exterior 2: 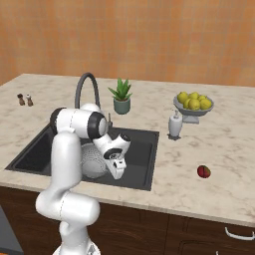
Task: Put the colander in the sink, put the mango in the colander, and turn on the sink faucet and pour water over the colander.
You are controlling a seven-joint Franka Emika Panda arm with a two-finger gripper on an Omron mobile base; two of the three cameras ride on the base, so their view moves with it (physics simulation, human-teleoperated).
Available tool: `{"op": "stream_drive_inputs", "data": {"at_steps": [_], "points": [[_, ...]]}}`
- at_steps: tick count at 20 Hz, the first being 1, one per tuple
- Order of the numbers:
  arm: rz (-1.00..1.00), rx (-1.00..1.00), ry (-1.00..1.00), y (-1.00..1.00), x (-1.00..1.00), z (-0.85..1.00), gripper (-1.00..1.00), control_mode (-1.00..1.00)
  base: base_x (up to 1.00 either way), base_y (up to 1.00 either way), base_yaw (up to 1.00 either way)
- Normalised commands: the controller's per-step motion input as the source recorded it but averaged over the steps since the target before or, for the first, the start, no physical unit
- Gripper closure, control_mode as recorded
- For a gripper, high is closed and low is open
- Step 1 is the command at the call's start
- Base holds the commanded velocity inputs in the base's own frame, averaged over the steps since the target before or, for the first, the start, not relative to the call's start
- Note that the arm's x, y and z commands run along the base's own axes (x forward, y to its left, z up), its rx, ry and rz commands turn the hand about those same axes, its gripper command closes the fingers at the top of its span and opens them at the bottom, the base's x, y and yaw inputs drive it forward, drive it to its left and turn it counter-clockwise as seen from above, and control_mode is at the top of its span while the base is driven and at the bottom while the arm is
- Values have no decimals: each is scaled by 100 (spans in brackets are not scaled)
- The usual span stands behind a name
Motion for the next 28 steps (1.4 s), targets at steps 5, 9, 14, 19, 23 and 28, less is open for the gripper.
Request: {"op": "stream_drive_inputs", "data": {"at_steps": [5, 9, 14, 19, 23, 28], "points": [[-2, 0, 9, 0, -38, -3, 100, -100, 0, 0, 0], [-1, 0, 8, 0, -72, 0, 100, -100, 0, 0, 0], [-2, 0, 4, 0, -52, 0, 100, -100, 0, 0, 0], [-3, -3, 1, 0, -25, 0, 100, -100, 0, 0, 0], [-6, -8, 1, 0, -8, 0, 100, -100, 0, 0, 0], [-4, -8, 1, 0, -9, 2, -100, -100, 0, 0, 0]]}}
